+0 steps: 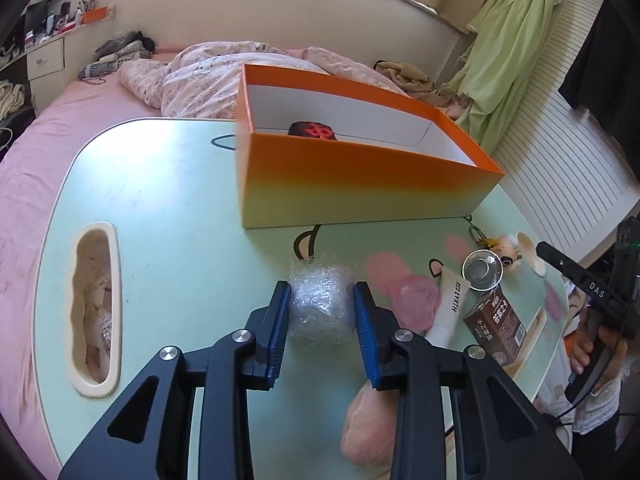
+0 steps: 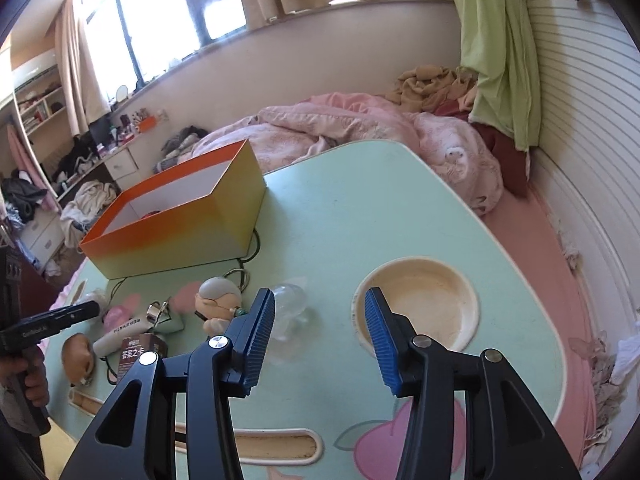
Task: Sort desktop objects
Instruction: 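Grasp the clear bubble-wrap bag with left while right grasps the clear heart-shaped item, then carry the bag with left while right carries the heart item over the box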
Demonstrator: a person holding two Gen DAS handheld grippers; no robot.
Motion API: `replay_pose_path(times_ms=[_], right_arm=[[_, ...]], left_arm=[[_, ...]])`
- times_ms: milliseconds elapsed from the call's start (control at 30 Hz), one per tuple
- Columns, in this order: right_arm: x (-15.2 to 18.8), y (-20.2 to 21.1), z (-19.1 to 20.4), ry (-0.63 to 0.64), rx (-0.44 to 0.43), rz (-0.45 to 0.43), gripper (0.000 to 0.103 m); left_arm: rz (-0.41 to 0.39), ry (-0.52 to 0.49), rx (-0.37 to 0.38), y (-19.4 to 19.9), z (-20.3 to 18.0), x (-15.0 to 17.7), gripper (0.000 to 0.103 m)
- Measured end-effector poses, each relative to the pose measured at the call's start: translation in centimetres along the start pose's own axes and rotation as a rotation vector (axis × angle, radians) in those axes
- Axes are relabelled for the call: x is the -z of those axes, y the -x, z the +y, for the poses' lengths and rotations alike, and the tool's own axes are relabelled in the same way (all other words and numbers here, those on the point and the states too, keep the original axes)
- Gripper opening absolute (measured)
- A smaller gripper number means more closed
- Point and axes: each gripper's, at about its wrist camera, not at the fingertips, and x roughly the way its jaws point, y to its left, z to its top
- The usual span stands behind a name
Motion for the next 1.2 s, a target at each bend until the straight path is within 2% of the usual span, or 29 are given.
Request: replay_pose_path(times_ms=[267, 467, 500, 533, 567, 733, 867, 967, 1200], right_arm=[[-0.2, -2.2, 1.8, 0.056, -0.013, 0.043, 0.046], [0.5, -3.7, 3.4, 0.154, 0.049, 0.055, 0.046], [0.7, -3.9, 3.7, 0.177, 0.066, 0.055, 0.044], [0.9, -4.0, 4.2, 0.211, 0.091, 0.055, 0.037], [1.1, -4.0, 4.4, 0.230, 0.102, 0.050, 0.037], [0.9, -4.1, 3.6, 0.185, 0.099, 0.048, 0.036], [0.5, -3.6, 2.8, 0.114, 0.060, 0.048, 0.036], [0.2, -3.1, 2.9, 0.111, 0.064, 0.039, 0.036], [-2.5, -1.9, 5.5, 0.144, 0.005, -0.015, 0.036]], left_arm=[[-0.033, 0.012, 0.000, 1.2, 0.3, -0.1, 0.033], [-0.043, 0.018, 0.003, 1.7, 0.5, -0.3, 0.033], [-0.044, 0.020, 0.004, 1.7, 0.5, -0.3, 0.033], [-0.046, 0.021, 0.005, 1.7, 0.5, -0.3, 0.033], [-0.047, 0.020, 0.005, 1.8, 0.5, -0.3, 0.033], [-0.054, 0.018, 0.006, 2.0, 0.3, -0.4, 0.033], [-0.066, 0.019, 0.003, 2.4, 0.3, -0.5, 0.033], [-0.079, 0.016, 0.001, 2.8, 0.2, -0.9, 0.033], [-0.132, -0.022, 0.002, 3.9, -1.4, -3.0, 0.033]])
